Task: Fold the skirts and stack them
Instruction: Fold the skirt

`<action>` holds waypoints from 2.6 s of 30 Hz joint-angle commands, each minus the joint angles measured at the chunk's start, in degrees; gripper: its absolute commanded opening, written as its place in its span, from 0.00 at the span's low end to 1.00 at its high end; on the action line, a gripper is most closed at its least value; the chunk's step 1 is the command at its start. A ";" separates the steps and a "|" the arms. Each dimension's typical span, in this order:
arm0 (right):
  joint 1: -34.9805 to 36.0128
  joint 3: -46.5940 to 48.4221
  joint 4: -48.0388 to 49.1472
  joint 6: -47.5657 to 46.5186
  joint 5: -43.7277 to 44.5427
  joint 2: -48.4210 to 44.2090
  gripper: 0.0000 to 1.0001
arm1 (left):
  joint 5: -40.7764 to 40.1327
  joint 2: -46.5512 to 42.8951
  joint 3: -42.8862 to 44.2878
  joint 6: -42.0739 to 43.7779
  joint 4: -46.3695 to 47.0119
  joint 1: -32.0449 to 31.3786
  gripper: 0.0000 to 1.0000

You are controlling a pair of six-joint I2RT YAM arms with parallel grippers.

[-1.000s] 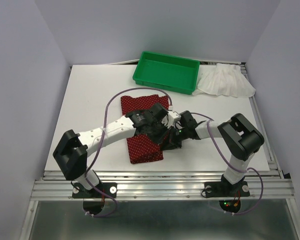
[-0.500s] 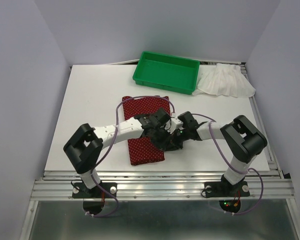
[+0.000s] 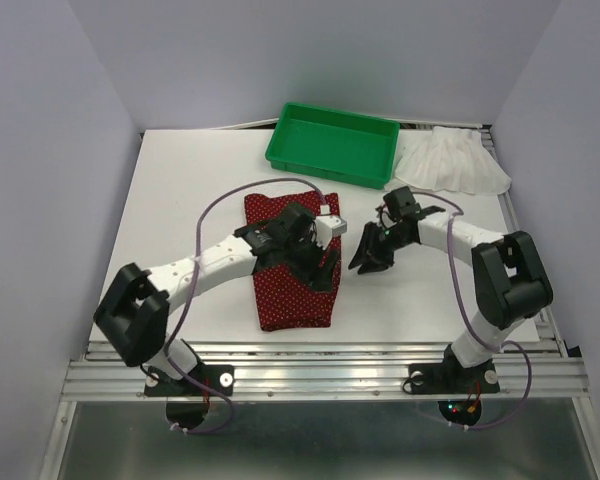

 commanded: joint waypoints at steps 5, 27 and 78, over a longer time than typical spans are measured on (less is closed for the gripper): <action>-5.36 18.55 -0.88 -11.47 7.33 5.34 0.39 | -13.33 -6.06 13.76 1.00 -0.70 2.92 0.64; -5.36 21.90 34.03 -1.01 0.47 21.70 0.10 | -24.16 25.51 36.37 -5.77 2.46 11.10 0.46; -5.36 18.91 36.75 1.18 3.90 28.64 0.10 | -21.09 33.07 42.69 -8.41 6.41 7.94 0.00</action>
